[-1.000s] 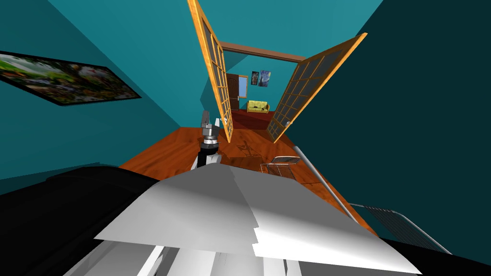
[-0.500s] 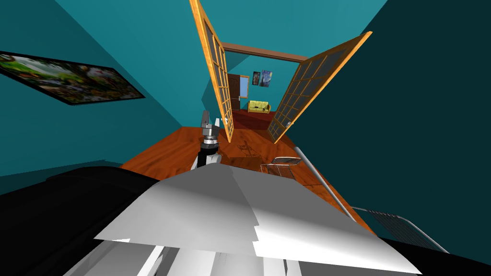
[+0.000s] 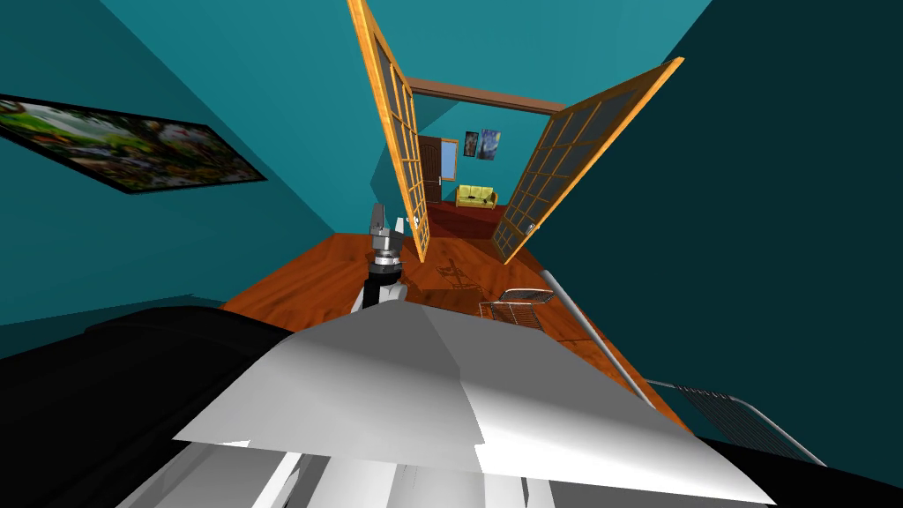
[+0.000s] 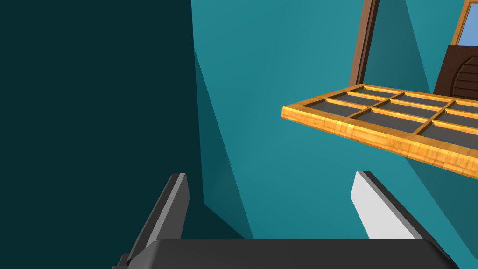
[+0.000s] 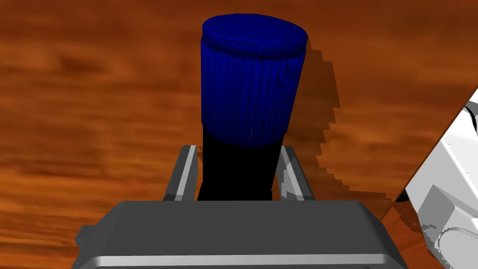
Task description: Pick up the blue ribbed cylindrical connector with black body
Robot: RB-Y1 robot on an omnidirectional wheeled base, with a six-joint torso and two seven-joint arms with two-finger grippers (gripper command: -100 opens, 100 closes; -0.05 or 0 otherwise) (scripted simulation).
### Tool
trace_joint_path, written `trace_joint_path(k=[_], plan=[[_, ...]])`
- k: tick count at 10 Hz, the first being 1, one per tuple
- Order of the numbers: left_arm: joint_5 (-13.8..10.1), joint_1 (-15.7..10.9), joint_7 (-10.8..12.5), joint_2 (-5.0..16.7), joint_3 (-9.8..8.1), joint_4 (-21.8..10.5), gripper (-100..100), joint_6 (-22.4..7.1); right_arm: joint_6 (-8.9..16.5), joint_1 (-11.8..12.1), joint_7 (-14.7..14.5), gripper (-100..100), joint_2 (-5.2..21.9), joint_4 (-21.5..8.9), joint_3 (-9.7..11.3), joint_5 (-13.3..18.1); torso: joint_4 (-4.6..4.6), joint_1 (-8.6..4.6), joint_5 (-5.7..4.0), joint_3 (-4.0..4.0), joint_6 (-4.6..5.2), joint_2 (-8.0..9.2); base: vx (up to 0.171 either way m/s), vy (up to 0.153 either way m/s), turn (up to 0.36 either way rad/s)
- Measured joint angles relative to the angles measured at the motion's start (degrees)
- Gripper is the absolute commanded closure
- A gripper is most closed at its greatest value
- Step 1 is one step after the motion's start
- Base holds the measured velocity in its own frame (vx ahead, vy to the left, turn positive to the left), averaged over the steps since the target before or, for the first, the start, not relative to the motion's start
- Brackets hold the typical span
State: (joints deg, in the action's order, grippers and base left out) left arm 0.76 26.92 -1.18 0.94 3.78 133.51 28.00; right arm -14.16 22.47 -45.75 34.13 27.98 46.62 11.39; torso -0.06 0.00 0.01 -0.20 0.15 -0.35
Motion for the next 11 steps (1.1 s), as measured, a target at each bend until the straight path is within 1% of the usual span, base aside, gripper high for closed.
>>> trace_joint_path(k=[1, 2, 3, 4, 6, 7, 9, 10, 11], plan=[[0.0, 0.0, 0.0, 0.0, 0.0, 0.0, 0, 0.0, 0.0, 0.0, -0.01, 0, 0.0, 0.0, 0.01, 0.01, 0.0, 0.0, 0.0, 0.0, 0.01, 0.0, 0.0, 0.0, 0.0], [0.0, 0.0, 0.0, 0.0, 0.0, 0.0, 0, 0.0, 0.0, 0.0, -0.02, 100, 0.0, 0.0, 0.01, 0.01, 0.0, 0.0, 0.0, 0.0, 0.01, 0.0, -0.004, 0.023, -0.089], [0.0, 0.0, 0.0, 0.0, 0.0, 0.0, 0, 0.0, -0.81, -0.45, 0.96, 100, -0.1, -0.89, -0.89, 1.57, 0.02, 0.05, 0.02, 0.01, 0.01, 0.01, -0.006, 0.032, -0.045], [0.0, 0.0, 0.0, 0.0, 0.0, 0.0, 0, 0.0, -1.13, -0.65, 2.23, 100, 0.24, -0.76, -1.2, 3.15, 0.02, 0.07, 0.03, 0.02, -0.01, 0.02, -0.007, 0.035, -0.078], [0.0, 0.0, 0.0, 0.0, 0.0, 0.0, 0, 0.0, -1.53, -1.19, 5.66, 100, 1.23, -0.03, -2.03, 6.65, 0.02, 0.08, 0.04, 0.01, 0.01, 0.01, -0.001, 0.021, -0.02], [0.0, 0.0, 0.0, 0.0, 0.0, 0.0, 0, 0.0, -1.58, -1.07, 6.38, 100, 1.32, 0.18, -2.31, 7.96, 0.0, 0.03, 0.03, 0.01, -0.01, 0.01, -0.008, 0.023, -0.07], [0.0, 0.0, 0.0, 0.0, 0.0, 0.0, 0, 0.0, -2.28, -1.65, 9.15, 100, 1.74, 0.03, -3.42, 11.43, 0.0, 0.07, 0.05, 0.01, 0.0, 0.01, -0.002, 0.017, -0.026], [0.0, 0.0, 0.0, 0.0, 0.0, 0.0, 0, 0.0, -2.45, -1.58, 9.67, 100, 1.84, 0.1, -3.66, 12.68, -0.01, 0.03, 0.04, 0.0, -0.02, 0.0, -0.001, 0.019, -0.099], [0.0, 0.0, 0.0, 0.0, 0.0, 0.0, 0, 0.0, -3.23, -2.0, 10.69, 100, 1.95, -0.53, -4.61, 14.34, 0.0, 0.05, 0.06, -0.01, -0.01, -0.01, -0.002, 0.022, -0.034]])
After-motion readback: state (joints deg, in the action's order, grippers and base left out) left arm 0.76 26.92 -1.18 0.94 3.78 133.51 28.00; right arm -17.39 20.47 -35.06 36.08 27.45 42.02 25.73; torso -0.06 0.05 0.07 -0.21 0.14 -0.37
